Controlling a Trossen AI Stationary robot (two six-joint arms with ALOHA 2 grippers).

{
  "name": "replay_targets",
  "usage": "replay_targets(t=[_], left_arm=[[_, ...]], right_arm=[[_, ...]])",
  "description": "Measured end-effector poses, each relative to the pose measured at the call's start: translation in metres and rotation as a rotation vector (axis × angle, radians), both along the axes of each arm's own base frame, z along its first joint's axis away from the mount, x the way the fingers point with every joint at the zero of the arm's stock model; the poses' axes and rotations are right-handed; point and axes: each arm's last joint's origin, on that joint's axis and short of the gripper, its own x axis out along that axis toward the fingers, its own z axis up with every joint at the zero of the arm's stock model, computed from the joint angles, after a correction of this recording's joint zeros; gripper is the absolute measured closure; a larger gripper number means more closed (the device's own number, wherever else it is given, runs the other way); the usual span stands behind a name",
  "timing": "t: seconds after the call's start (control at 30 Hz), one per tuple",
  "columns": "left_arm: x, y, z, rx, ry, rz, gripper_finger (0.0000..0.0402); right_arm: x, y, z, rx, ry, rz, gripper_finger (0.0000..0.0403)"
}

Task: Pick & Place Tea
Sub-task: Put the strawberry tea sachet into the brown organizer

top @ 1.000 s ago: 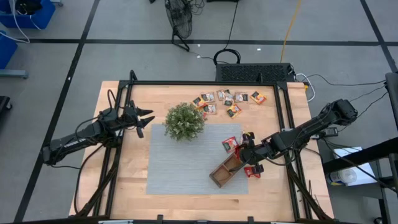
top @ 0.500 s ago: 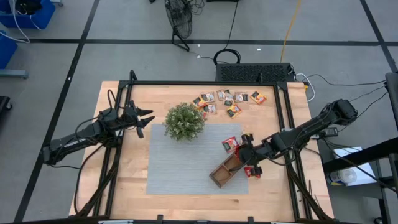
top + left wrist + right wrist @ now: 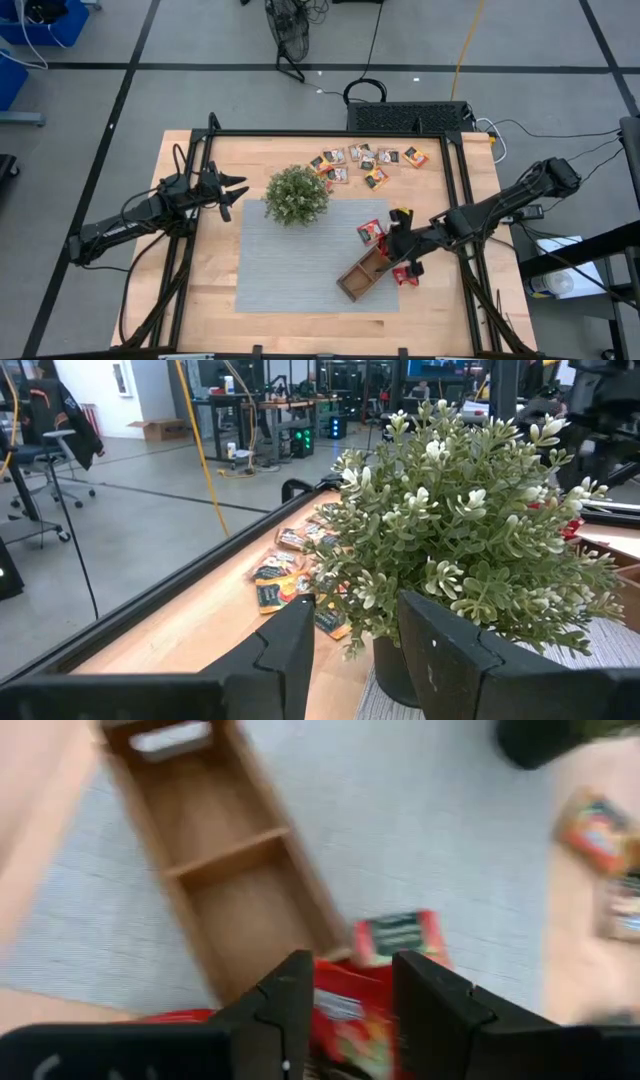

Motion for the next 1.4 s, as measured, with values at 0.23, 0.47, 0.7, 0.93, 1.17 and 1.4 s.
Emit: replay_targets(t=[0.23,0.47,0.7,0.93,1.17,1.4], left_arm=[[0.0,0.0,0.0,0.0,0.0,0.0,0.0254],[0.0,0.0,0.0,0.0,0.0,0.0,0.0254],[0.0,0.0,0.0,0.0,0.0,0.0,0.0254],[0.0,0.0,0.0,0.0,0.0,0.0,0.0254],[0.0,0.0,0.0,0.0,0.0,0.0,0.0254],[0.0,0.0,0.0,0.0,0.0,0.0,0.0254]], right_arm=[[0.0,-0.009,0.002,-0.041,-0.001,-0.02,0.0281],[0.004,-0.021,0.001,0.023,0.024,-0.033,0.0282],[0.004,-0.024,-0.013,0.084,0.038,-0.019,0.0283],[0.001,-0.023,-0.02,0.119,0.064,0.006,0.0297],[0.0,-0.023,-0.024,0.119,0.065,0.013,0.0349],[0.001,-0.022,-0.022,0.122,0.037,0.022,0.0398]])
